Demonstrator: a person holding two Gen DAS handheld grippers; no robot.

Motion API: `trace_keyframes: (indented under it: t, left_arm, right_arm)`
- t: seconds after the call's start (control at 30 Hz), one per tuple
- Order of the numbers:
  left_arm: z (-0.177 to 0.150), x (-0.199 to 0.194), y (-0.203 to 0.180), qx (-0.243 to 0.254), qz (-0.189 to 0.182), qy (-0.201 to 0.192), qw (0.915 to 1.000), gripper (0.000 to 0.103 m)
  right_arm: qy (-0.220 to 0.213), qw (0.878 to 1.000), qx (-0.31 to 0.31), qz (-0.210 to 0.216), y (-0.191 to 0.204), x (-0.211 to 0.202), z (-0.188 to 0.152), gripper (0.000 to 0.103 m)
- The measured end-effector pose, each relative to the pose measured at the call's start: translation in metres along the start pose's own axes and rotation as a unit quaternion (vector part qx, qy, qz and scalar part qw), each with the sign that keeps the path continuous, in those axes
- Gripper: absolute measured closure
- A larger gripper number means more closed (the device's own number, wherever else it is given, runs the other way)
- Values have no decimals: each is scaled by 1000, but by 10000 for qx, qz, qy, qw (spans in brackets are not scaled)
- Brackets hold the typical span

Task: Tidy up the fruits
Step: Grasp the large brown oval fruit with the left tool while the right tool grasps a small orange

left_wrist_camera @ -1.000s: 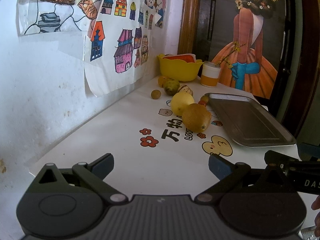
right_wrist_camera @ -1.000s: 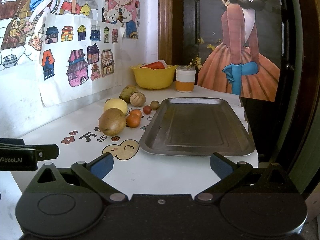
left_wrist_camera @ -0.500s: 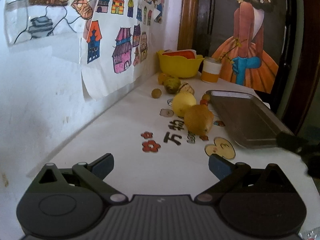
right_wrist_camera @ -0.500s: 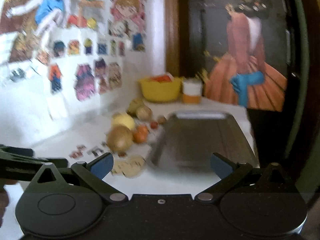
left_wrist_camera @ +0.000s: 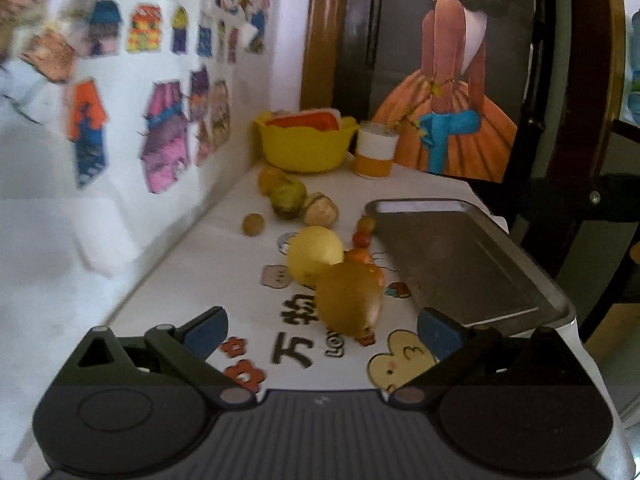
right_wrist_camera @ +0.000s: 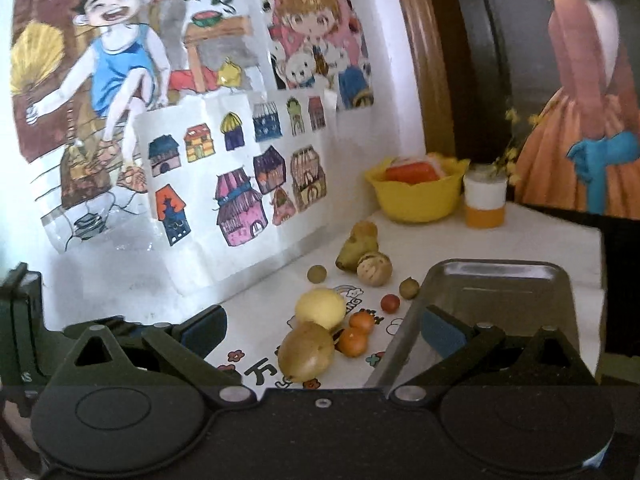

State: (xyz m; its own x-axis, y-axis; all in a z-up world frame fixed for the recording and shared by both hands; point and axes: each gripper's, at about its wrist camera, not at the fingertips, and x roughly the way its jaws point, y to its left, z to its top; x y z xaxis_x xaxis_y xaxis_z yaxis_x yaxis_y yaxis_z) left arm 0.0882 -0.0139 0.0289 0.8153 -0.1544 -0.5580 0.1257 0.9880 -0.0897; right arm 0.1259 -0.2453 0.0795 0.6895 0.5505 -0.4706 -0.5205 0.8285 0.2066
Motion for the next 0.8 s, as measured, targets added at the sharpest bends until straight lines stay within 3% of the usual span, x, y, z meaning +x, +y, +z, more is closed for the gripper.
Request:
trace_keyframes:
  t: [0.33, 0.57, 0.8]
  left_arm:
    - [15, 51, 11, -518, -126, 422, 9977, 1]
    - [21, 75, 7, -699, -251, 827, 9938, 12]
    - [21, 88, 12, -901, -183, 998, 9907, 19]
  right_arm:
    - [847, 9840, -1566, 49, -29, 63, -5, 2]
    - [1105, 9638, -2412, 269, -19, 106, -17, 19]
    - [1104, 9454, -3052, 306, -10, 127, -29, 30]
